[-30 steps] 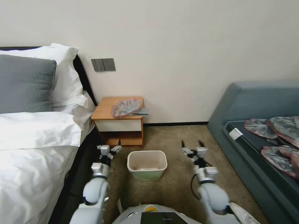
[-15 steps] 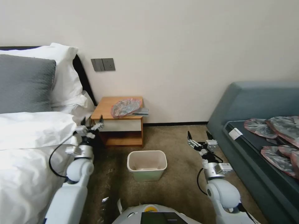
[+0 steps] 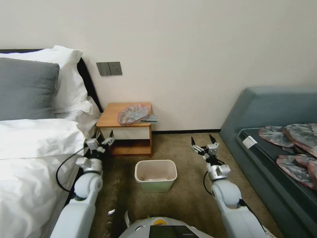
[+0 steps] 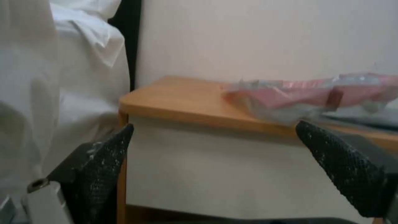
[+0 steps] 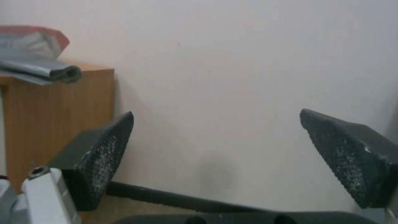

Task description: Pick up the garbage bag from the table and place it over the trash can.

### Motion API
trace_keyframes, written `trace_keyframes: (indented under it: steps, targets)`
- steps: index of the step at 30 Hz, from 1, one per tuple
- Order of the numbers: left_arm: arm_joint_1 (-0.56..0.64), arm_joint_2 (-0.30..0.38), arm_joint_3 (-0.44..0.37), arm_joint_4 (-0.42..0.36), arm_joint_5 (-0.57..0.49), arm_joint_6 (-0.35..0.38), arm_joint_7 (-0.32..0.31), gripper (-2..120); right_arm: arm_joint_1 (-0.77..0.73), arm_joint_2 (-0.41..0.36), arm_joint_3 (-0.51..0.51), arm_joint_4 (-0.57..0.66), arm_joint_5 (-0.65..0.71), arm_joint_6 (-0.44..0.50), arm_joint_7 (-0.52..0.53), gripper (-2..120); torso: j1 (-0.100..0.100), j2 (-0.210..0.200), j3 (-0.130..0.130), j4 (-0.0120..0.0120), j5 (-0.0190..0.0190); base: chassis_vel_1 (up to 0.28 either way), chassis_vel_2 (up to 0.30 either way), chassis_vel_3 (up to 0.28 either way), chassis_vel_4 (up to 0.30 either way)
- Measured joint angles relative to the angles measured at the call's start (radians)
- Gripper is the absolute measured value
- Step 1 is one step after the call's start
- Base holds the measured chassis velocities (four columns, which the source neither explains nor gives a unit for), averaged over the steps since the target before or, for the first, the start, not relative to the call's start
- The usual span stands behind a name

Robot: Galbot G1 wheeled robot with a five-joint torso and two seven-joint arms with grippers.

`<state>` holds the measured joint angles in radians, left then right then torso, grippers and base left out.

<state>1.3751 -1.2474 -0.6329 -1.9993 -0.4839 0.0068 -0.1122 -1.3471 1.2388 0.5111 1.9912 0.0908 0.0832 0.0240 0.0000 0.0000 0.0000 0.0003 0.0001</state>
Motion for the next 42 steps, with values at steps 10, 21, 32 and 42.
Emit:
trace_keyframes:
  steps: [10,21,32,42]
  targets:
    - [0.022,-0.020,-0.014,-0.003,0.036,-0.015,0.000,100,0.279,-0.116,-0.185,-0.186,-0.163,0.022,-0.007,100,0.000,0.000,0.000,-0.0001,-0.0002,0.000,0.000,0.000,0.000]
    - [0.004,-0.038,-0.005,0.055,0.045,-0.040,-0.003,100,0.568,-0.112,-0.381,-0.484,-0.475,0.134,-0.052,100,0.000,0.000,0.000,-0.0001,-0.0003,0.000,0.000,0.000,0.000]
    - [-0.019,-0.043,0.008,0.085,0.044,-0.033,-0.012,100,0.739,-0.073,-0.492,-0.656,-0.684,0.215,-0.097,100,0.000,0.000,0.000,-0.0003,-0.0001,0.000,0.000,0.000,0.000]
    - [-0.018,-0.046,0.019,0.085,0.030,-0.026,-0.016,100,0.826,-0.020,-0.569,-0.741,-0.850,0.294,-0.080,100,0.000,0.000,0.000,-0.0002,-0.0003,0.000,0.000,0.000,0.000]
